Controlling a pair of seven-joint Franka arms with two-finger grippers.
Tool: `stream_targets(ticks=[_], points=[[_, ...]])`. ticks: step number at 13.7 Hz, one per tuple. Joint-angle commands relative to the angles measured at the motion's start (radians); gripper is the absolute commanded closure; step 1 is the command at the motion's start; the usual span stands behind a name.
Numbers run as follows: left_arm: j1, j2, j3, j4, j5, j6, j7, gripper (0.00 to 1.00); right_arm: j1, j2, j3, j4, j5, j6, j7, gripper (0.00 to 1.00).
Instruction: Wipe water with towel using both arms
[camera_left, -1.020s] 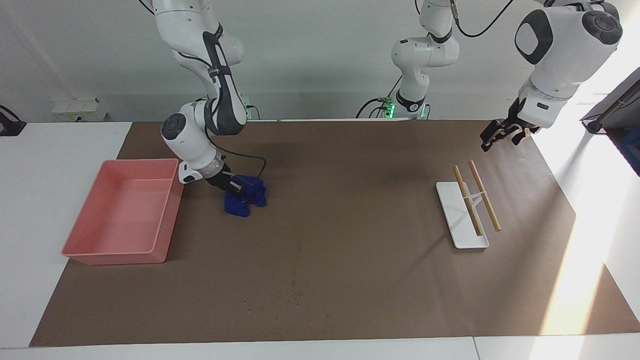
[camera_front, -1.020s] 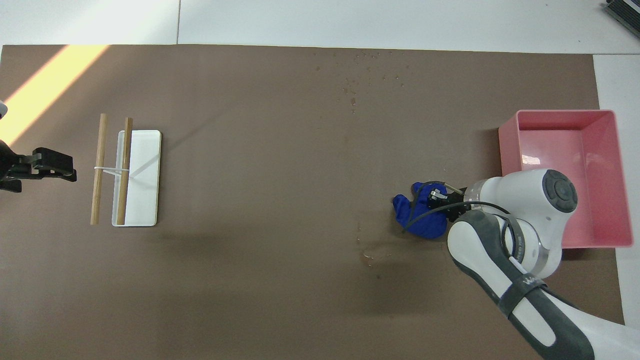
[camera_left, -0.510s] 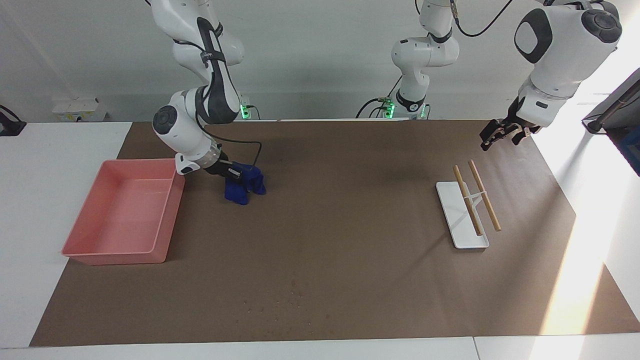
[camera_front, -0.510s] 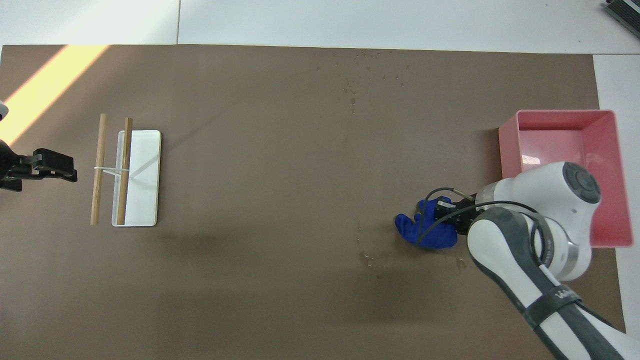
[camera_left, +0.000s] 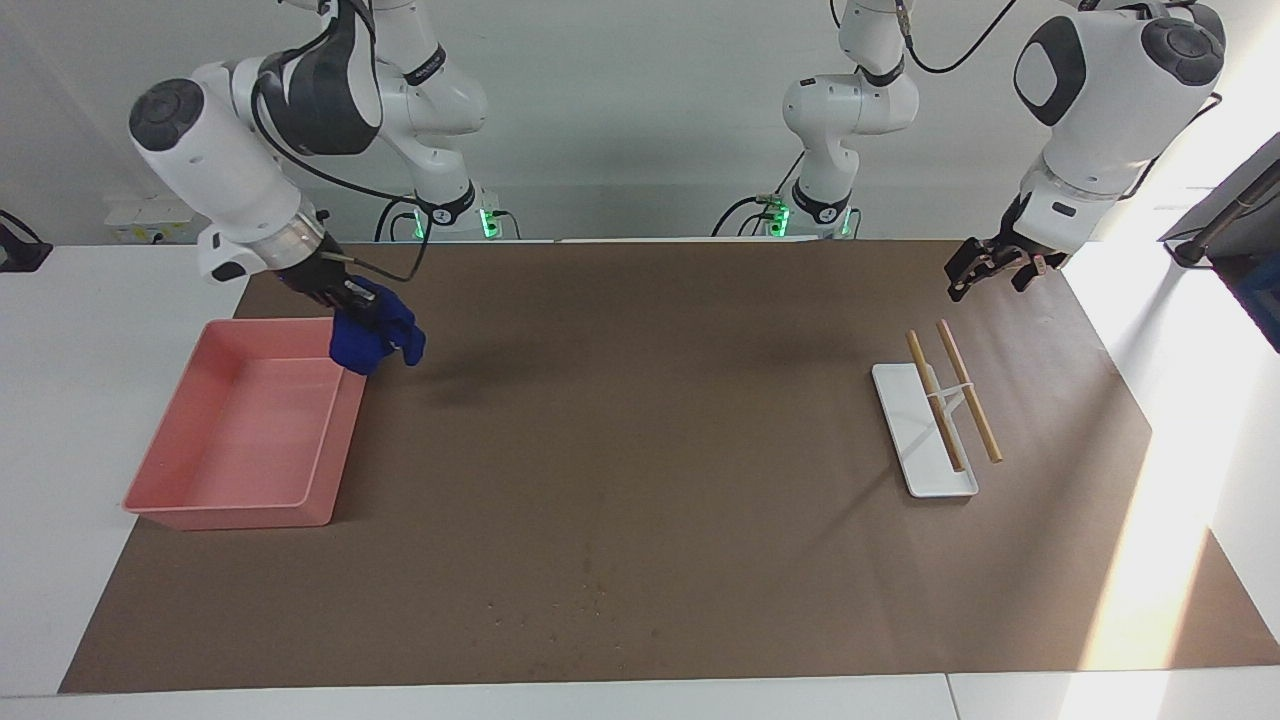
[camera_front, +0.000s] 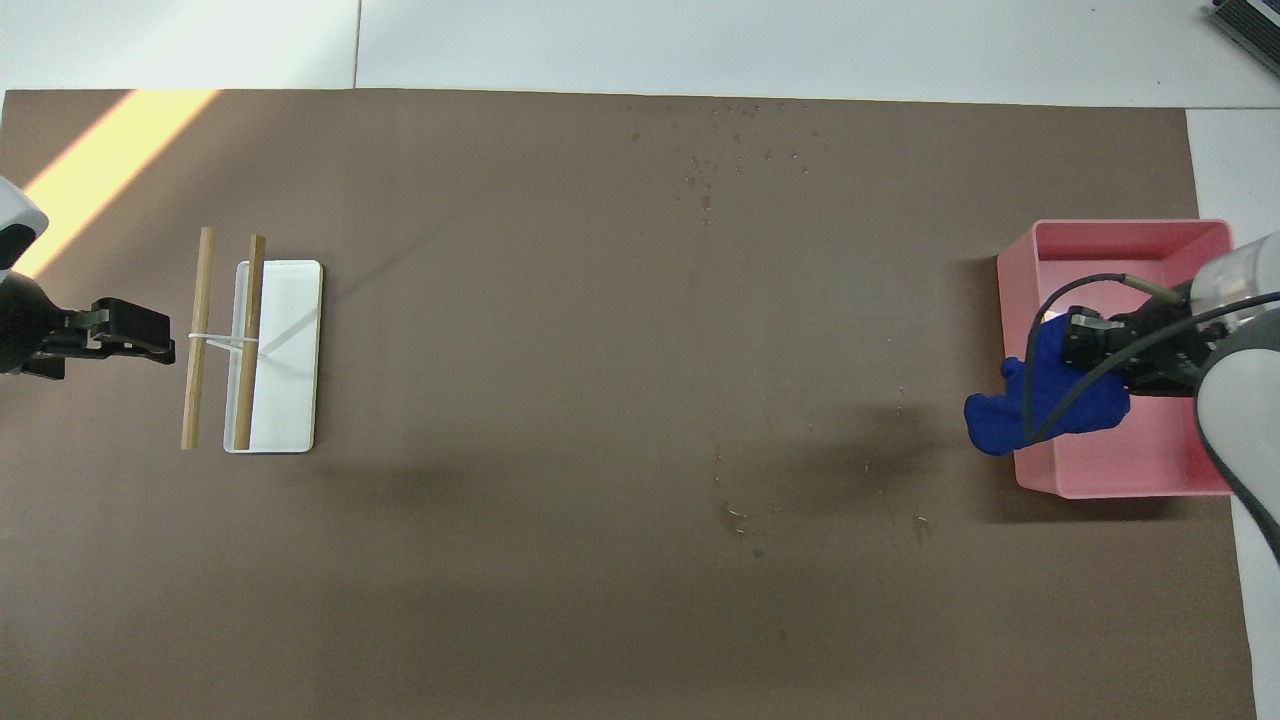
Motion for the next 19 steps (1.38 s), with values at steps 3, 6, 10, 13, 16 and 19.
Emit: stream_targets(ticks=[3,6,10,13,16,19], points=[[-0.001,-0.026,0.010,-0.023,0.014,0.040,-0.006,0.00,-0.125,0.025,0.010,0.059,-0.124,0.005,-0.300,1.00],[0.008,-0.026,0.013,-0.026,0.016,0.034,0.045,0.00,-0.185,0.020,0.010,-0.047,-0.132,0.201,-0.443,1.00],[-0.001,-0.026,0.015,-0.030,0.019,0.054,0.057,0.00,-0.214,0.084,0.010,-0.110,-0.127,0.286,-0.454,1.00],[0.008,-0.035,0.015,-0.046,0.019,0.048,0.068,0.00,-0.242,0.095,0.011,-0.239,-0.121,0.425,-0.454,1.00],[-0.001,-0.038,0.015,-0.052,0.019,0.057,0.059,0.00,-0.244,0.101,0.011,-0.280,-0.121,0.436,-0.454,0.61],[-0.003,-0.038,0.013,-0.052,0.019,0.054,0.060,0.00,-0.230,0.101,0.013,-0.258,-0.112,0.416,-0.434,0.00]])
